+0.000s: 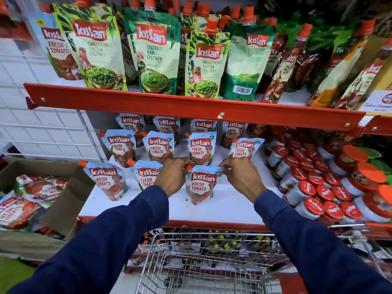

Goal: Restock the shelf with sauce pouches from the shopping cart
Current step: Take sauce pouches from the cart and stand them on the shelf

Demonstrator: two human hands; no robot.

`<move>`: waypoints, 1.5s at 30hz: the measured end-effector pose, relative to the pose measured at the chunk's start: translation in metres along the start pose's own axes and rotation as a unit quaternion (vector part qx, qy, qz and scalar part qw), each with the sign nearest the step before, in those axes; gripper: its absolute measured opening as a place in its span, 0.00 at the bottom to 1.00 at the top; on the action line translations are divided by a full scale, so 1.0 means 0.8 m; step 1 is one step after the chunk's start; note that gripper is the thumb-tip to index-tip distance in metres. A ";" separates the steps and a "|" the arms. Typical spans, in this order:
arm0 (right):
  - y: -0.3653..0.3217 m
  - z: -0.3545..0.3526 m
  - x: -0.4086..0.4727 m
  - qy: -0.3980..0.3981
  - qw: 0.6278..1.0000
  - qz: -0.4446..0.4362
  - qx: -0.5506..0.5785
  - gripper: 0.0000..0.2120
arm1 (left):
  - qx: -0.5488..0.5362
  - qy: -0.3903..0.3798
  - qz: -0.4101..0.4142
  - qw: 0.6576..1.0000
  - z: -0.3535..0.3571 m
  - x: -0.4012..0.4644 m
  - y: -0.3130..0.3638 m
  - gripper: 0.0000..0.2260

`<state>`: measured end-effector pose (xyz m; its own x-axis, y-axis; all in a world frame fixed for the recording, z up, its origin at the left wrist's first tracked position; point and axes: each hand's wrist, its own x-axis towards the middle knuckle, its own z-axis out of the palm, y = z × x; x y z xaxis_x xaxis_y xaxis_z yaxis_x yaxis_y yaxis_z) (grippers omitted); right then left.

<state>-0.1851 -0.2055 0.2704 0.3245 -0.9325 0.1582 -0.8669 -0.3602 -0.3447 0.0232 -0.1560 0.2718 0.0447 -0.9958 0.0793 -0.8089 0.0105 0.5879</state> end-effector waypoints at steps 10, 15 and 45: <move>0.032 0.039 -0.125 0.054 0.985 -0.098 -0.130 0.36 | 0.267 0.041 0.152 0.951 0.068 -0.127 -0.013 0.36; 0.069 0.092 -0.218 -0.049 0.985 -0.057 -0.156 0.43 | 0.297 -0.070 0.136 0.943 0.163 -0.200 -0.052 0.52; 0.157 0.223 -0.346 -0.249 0.960 0.060 0.110 0.09 | 0.156 -0.248 -0.065 0.954 0.314 -0.294 -0.052 0.24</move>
<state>-0.3165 0.0030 0.0184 0.4150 -0.8447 -0.3381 -0.8264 -0.1944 -0.5285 -0.1010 0.0551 0.0265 -0.0641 -0.9080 -0.4141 -0.9538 -0.0663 0.2929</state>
